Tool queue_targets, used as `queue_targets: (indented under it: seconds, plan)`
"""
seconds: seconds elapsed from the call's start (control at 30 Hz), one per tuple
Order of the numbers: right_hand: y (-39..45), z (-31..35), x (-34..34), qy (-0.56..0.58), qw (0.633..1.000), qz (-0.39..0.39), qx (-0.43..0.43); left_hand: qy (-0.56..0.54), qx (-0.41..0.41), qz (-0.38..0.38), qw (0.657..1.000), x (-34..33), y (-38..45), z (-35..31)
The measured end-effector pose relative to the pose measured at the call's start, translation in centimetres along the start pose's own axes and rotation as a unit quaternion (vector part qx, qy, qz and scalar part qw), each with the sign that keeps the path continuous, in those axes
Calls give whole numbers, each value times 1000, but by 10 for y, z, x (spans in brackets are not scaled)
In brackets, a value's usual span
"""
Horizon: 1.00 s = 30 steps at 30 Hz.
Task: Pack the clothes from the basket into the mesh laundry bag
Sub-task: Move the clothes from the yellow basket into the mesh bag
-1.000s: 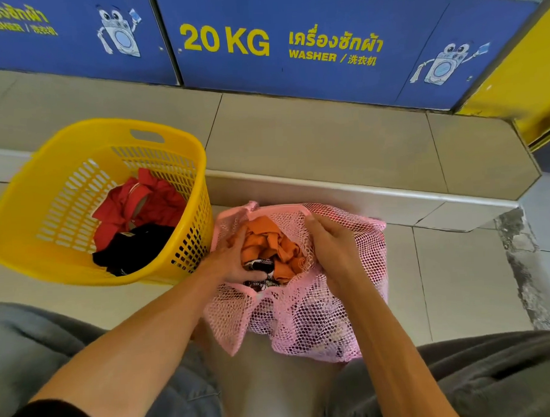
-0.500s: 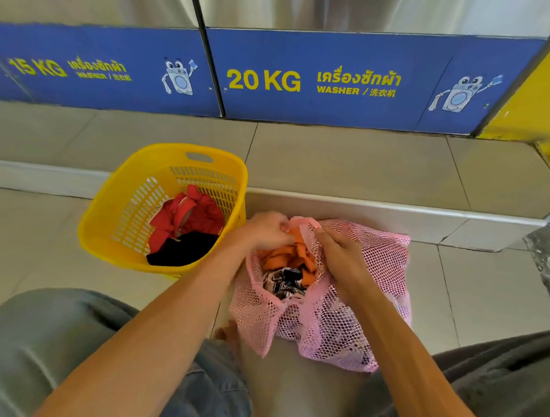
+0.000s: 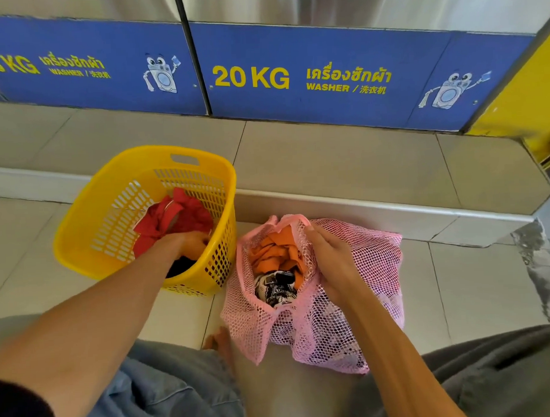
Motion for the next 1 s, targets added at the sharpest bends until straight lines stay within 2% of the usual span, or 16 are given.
queue_targets:
  seconds: [0.1,0.17,0.23,0.3,0.43,0.5,0.6,0.7,0.83,1.0]
  plan:
    - [5,-2,2,9,1000,1,-16,4,83,93,992,-9,-5,0]
    - [7,-4,2,12,1000,4,-24,28,144,105,984,-6,-1,2]
    - [9,-6,0,12,1000,6,-28,34,150,113,982,-5,8,8]
    - [10,-6,0,13,999,9,-29,30,137,69,988,-9,21,17]
    - [11,-5,1,23,999,7,-30,79,26,-73,994,3,20,14]
    - [11,-4,0,20,999,8,-27,73,5,-104,992,18,10,14]
    - [10,-3,-1,18,1000,7,-20,-35,15,-160,986,42,-26,4]
    - [7,-4,-4,11,1000,1,-20,-159,-2,-222,962,70,-64,-12]
    - [-2,-10,-8,-4,1000,-5,-15,-254,-36,-279,925,109,-116,-24]
    - [-11,-11,-3,-14,1000,-12,-14,-395,-113,-320,853,144,-183,-33]
Point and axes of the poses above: each hand's wrist, its own y-axis towards the middle knuckle, its own x-axis out of the back of the hand, z = x × y, the point moved 3 cm from there along y, towards the middle knuckle, and after that the axes turned 4 degrees about -z, right-handed, at the moved point
